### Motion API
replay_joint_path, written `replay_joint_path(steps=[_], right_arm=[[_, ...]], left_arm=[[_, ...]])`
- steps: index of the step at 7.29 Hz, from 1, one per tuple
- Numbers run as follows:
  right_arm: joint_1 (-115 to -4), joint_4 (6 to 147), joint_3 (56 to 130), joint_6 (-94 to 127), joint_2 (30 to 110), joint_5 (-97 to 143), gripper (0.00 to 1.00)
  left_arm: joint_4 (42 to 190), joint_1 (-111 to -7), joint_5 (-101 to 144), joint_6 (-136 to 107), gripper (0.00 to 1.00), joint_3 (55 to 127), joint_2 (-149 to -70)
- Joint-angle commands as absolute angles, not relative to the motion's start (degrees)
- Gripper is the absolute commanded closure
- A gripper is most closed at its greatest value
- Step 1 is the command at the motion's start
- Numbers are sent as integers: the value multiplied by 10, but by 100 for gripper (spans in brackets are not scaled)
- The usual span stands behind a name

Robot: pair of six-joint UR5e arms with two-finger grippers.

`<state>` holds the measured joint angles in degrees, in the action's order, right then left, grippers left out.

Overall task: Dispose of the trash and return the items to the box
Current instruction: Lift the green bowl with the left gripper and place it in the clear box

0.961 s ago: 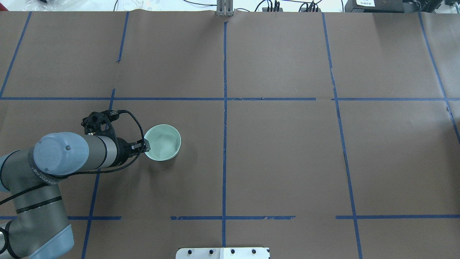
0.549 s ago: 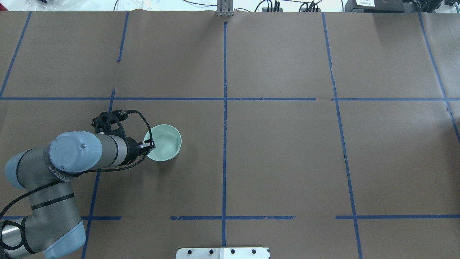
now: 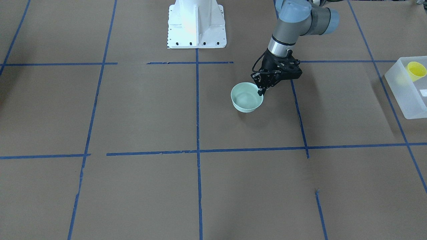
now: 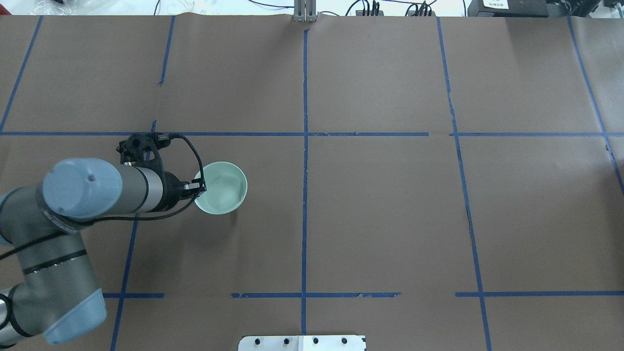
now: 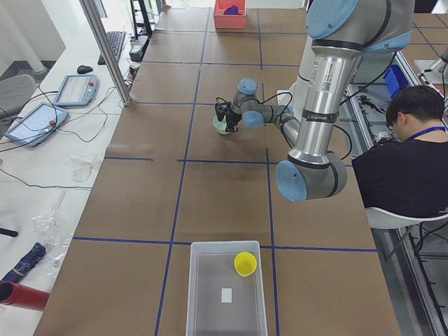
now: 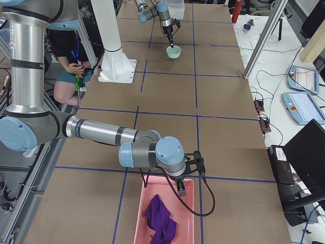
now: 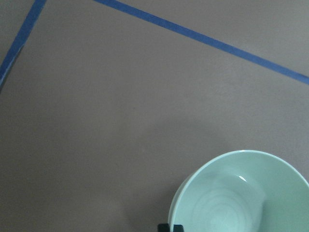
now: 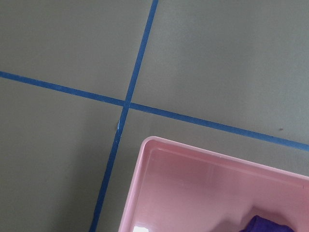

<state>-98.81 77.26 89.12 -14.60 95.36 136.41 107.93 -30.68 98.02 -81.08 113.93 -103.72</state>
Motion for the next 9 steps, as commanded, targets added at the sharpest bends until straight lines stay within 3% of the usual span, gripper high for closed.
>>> replay_joint_path(steps=[1, 3, 5, 7, 9], right_arm=[[-988, 773, 891, -147, 954, 1364, 0], [-988, 773, 892, -147, 954, 1364, 0], [-988, 772, 893, -148, 953, 1364, 0], [-988, 772, 896, -149, 953, 1364, 0], [-988, 772, 896, -151, 953, 1364, 0]], left_arm=[[972, -458, 1089, -592, 100, 1221, -1037], [886, -637, 1185, -306, 100, 1230, -1027], [855, -771, 1209, -18, 100, 1199, -963], [865, -926, 1229, 267, 100, 1072, -937], [914, -1014, 1229, 407, 100, 969, -911]])
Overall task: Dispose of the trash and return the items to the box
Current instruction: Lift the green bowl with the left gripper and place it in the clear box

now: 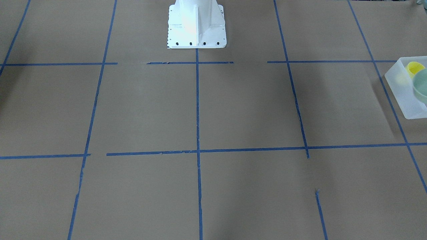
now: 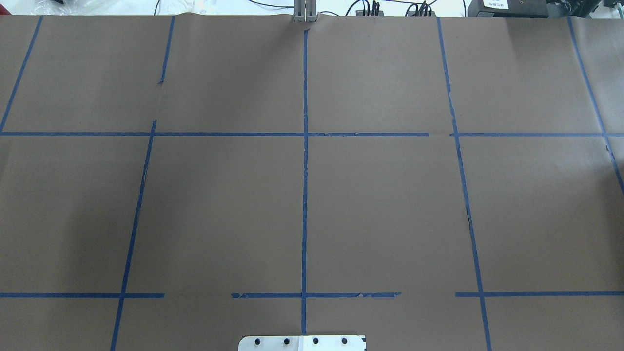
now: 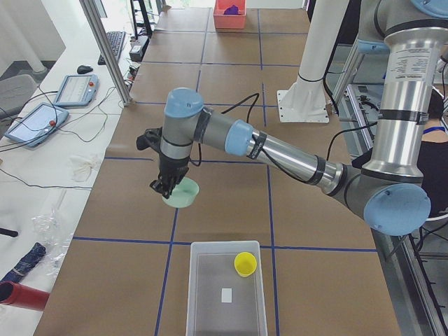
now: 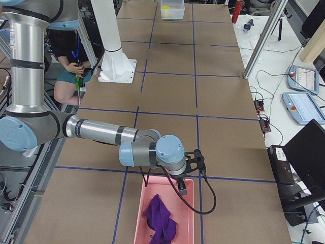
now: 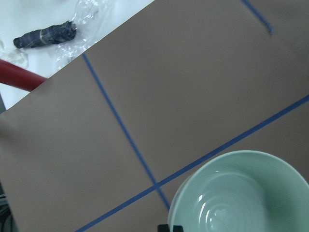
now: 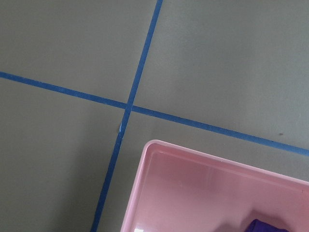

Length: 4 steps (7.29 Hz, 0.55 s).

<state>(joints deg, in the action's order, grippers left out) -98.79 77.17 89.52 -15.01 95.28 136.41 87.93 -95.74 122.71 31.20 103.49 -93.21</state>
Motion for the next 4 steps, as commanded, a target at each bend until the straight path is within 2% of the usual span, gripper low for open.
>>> replay_joint_path(steps=[1, 3, 4], right_arm=[[-988, 762, 895, -148, 953, 1364, 0], [-988, 749, 893, -142, 953, 1364, 0], [-988, 748, 894, -142, 953, 1364, 0]], left_arm=[[1001, -1020, 1230, 410, 100, 933, -871], [1192, -1021, 1269, 363, 100, 855, -787], [1279, -1020, 1270, 283, 100, 838, -754]])
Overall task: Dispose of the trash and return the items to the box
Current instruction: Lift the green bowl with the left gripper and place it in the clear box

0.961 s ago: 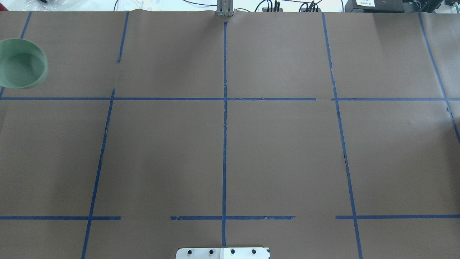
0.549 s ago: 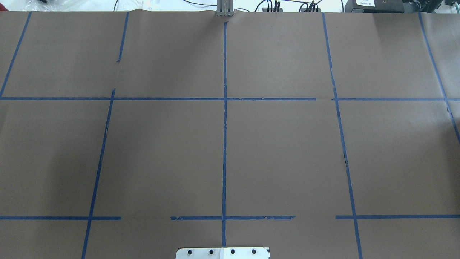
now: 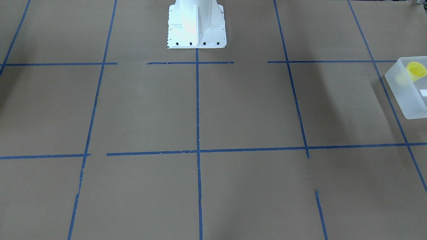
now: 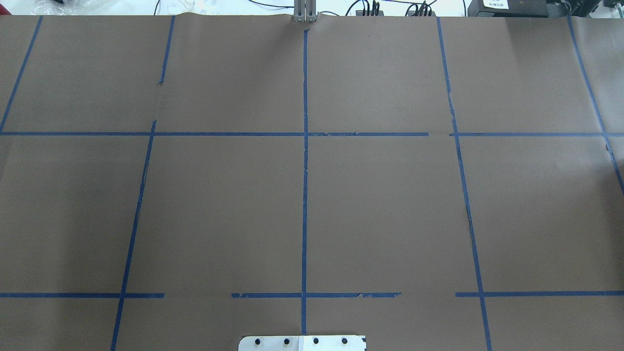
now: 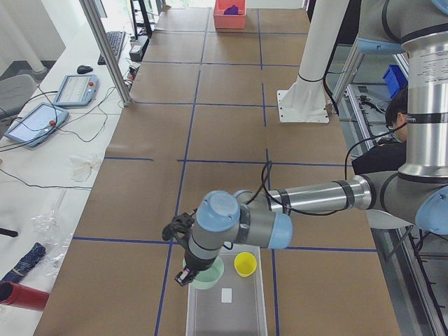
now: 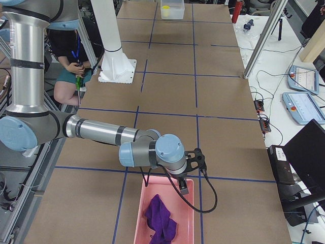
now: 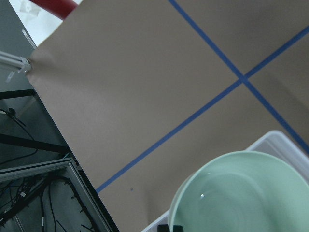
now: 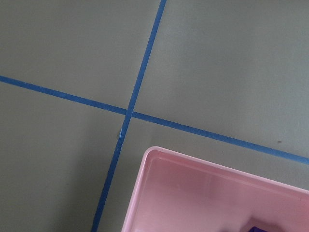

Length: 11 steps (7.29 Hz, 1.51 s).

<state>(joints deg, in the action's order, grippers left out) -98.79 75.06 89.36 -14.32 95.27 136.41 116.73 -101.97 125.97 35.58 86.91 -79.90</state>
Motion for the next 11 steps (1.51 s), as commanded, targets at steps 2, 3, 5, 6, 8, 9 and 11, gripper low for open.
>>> replay_joint_path(steps=[2, 3, 5, 6, 8, 9, 11], right_arm=[[-988, 748, 894, -144, 953, 1364, 0], [-988, 748, 894, -143, 953, 1364, 0], [-988, 748, 893, -145, 953, 1364, 0], [-988, 748, 893, -144, 954, 1364, 0], [-988, 748, 893, -142, 953, 1364, 0], [-989, 750, 896, -142, 951, 1366, 0], [-986, 758, 906, -128, 949, 1368, 0]], left_arm=[[1348, -1013, 1289, 256, 100, 781, -746], [1348, -1004, 1290, 255, 90, 775, -745], [1372, -971, 1291, 259, 22, 774, -745], [1375, -967, 1291, 257, 17, 776, -746], [1369, -965, 1293, 215, 0, 824, -751], [1350, -948, 1302, 164, 0, 866, -752], [1159, -936, 1302, 98, 0, 1008, -781]])
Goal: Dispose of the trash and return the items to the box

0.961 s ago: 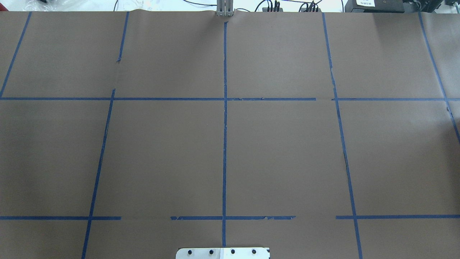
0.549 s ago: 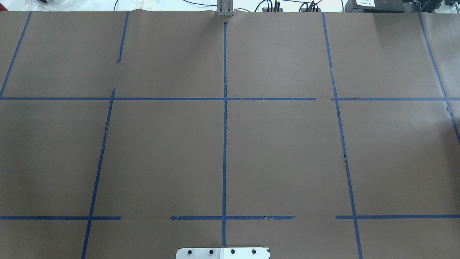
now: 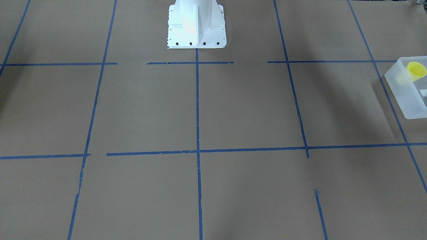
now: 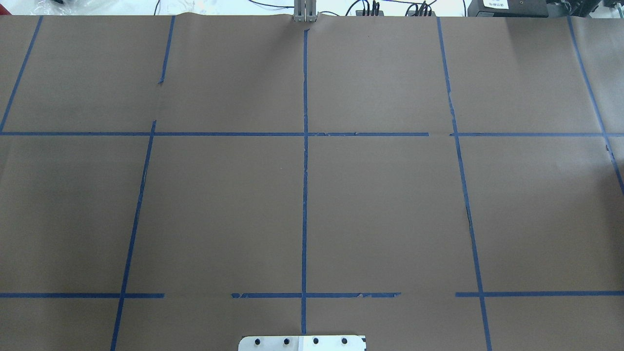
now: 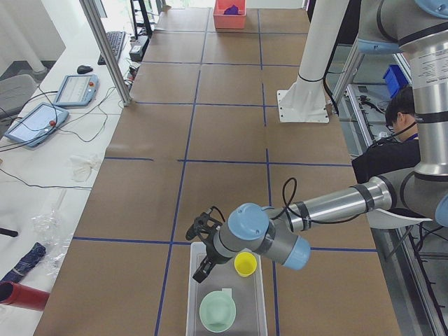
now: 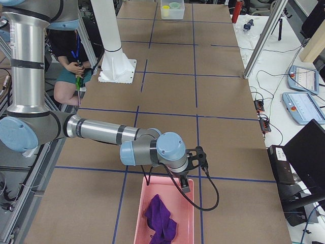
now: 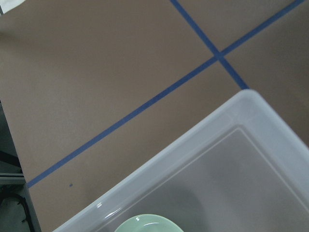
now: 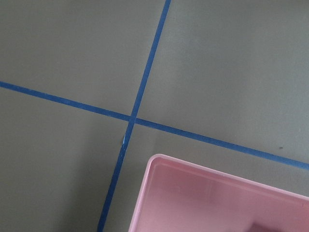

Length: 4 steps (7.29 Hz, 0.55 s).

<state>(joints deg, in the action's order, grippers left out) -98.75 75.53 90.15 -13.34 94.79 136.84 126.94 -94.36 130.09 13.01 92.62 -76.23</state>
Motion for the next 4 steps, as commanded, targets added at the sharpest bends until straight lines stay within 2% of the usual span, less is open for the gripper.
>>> replay_joint_path(steps=[1, 4], right_arm=[[-975, 759, 904, -129, 958, 1361, 0], [-947, 844, 906, -133, 966, 1303, 0]], left_arm=[[1046, -935, 1303, 101, 0, 1058, -815], [861, -911, 1324, 98, 0, 1057, -829]])
